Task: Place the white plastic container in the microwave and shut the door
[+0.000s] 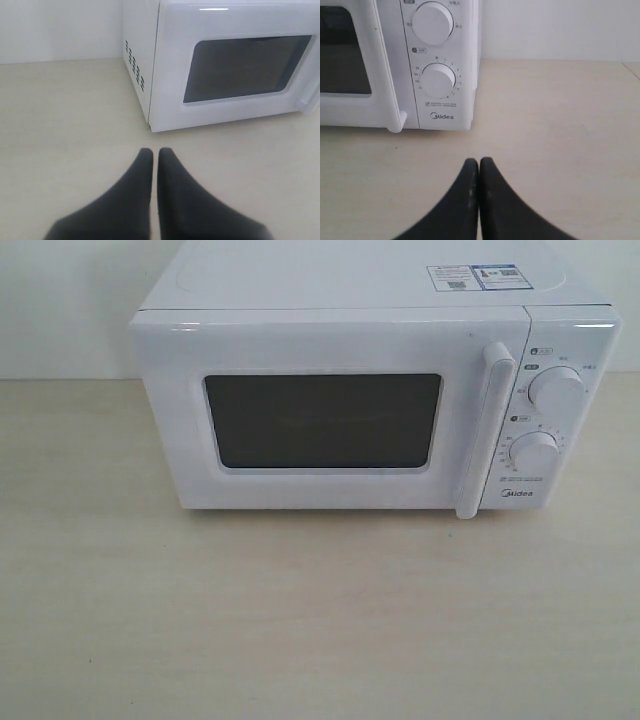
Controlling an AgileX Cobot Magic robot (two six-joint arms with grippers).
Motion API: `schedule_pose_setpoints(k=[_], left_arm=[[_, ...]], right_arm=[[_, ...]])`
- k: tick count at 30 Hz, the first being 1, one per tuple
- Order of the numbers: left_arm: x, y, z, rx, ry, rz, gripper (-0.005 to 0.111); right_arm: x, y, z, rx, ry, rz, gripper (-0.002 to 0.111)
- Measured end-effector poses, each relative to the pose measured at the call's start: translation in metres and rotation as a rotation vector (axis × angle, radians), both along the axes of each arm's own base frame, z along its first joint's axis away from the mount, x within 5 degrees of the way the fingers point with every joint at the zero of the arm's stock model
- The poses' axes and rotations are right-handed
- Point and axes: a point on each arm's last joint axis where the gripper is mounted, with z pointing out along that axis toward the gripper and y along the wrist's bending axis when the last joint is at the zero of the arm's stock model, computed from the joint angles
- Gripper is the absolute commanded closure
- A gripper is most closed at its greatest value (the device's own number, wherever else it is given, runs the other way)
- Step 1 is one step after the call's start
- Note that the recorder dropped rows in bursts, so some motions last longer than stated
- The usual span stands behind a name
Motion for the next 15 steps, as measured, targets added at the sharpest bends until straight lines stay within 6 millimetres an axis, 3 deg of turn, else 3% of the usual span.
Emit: schedule_pose_setpoints(k=[15], left_arm=[[0.0000,0.0000,0.0000,0.000,0.000,0.000,0.102]], right_arm=[[-0.0009,-0.0001,-0.0026,0.016,0.014,-0.004,0.109]])
